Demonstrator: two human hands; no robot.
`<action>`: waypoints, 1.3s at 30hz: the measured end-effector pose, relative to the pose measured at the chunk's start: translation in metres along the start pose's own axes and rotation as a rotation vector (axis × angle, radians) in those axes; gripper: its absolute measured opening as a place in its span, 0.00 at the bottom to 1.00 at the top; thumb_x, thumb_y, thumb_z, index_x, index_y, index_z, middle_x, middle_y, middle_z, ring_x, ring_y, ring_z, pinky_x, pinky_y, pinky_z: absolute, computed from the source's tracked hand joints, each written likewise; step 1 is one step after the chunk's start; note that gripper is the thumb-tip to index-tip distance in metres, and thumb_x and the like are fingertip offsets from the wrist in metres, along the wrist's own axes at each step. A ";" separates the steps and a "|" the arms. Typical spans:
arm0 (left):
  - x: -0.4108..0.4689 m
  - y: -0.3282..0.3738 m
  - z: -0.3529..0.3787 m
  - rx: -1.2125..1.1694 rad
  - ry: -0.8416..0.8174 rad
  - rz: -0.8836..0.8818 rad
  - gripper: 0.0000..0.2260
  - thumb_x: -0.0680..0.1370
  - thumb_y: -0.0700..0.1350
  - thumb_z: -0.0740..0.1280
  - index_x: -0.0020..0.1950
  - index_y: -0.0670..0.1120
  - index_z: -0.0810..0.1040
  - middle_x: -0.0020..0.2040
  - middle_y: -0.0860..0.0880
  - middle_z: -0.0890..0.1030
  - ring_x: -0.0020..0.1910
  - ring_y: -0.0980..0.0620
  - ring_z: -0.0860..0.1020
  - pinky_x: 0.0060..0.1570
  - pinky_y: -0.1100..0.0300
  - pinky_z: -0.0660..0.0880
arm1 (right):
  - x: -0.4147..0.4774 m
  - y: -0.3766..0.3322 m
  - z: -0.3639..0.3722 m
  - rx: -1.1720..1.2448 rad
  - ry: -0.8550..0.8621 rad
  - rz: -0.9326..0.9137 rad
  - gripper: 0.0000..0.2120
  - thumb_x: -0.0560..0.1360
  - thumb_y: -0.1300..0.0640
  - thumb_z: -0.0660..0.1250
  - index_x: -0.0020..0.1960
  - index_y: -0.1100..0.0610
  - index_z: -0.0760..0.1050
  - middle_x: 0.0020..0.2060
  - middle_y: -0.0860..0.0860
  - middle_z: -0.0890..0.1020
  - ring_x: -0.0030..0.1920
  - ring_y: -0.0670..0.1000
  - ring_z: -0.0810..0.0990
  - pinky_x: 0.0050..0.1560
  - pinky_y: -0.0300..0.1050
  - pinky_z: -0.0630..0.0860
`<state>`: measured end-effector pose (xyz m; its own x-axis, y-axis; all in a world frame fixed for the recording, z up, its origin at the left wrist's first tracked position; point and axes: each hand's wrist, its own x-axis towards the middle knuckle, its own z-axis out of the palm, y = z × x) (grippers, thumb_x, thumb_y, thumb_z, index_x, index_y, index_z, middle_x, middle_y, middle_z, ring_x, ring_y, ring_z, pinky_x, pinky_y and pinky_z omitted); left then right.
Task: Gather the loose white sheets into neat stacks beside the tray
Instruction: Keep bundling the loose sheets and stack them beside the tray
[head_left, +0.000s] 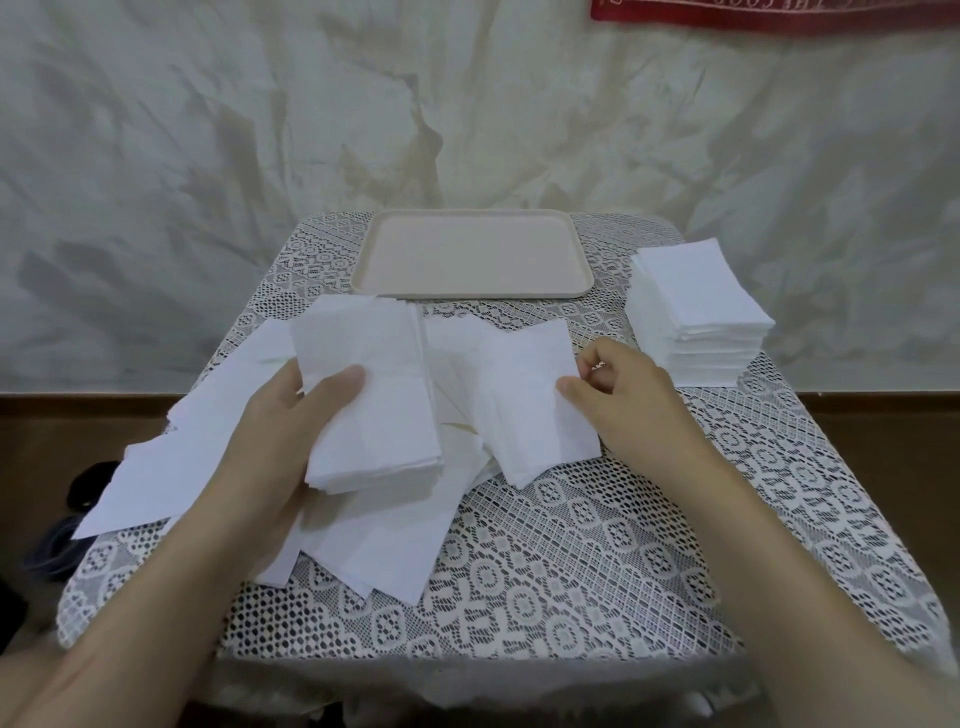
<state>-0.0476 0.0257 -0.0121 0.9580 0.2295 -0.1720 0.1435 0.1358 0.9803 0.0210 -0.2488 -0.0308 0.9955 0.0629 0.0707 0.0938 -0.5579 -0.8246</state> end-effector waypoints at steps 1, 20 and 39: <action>0.000 0.000 0.000 -0.001 0.001 0.001 0.15 0.81 0.49 0.69 0.67 0.49 0.80 0.56 0.47 0.88 0.55 0.46 0.87 0.52 0.49 0.79 | 0.000 0.000 -0.001 0.031 -0.003 0.015 0.10 0.78 0.55 0.69 0.41 0.52 0.70 0.28 0.46 0.77 0.34 0.50 0.72 0.39 0.48 0.69; 0.000 -0.001 0.000 -0.010 0.000 0.000 0.15 0.80 0.49 0.69 0.67 0.49 0.80 0.57 0.46 0.88 0.55 0.44 0.87 0.54 0.48 0.80 | 0.006 -0.012 0.005 -0.062 0.025 0.082 0.13 0.80 0.51 0.67 0.62 0.54 0.77 0.54 0.50 0.82 0.55 0.54 0.80 0.57 0.54 0.78; 0.000 -0.001 0.000 0.004 -0.005 0.016 0.17 0.78 0.51 0.70 0.66 0.50 0.81 0.57 0.46 0.88 0.55 0.45 0.87 0.55 0.47 0.80 | 0.005 -0.018 0.012 -0.288 -0.081 0.138 0.11 0.79 0.48 0.70 0.55 0.54 0.76 0.46 0.49 0.79 0.48 0.55 0.78 0.45 0.47 0.72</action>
<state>-0.0478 0.0257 -0.0127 0.9615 0.2264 -0.1556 0.1289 0.1281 0.9833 0.0245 -0.2283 -0.0219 0.9959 0.0297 -0.0851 -0.0307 -0.7761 -0.6299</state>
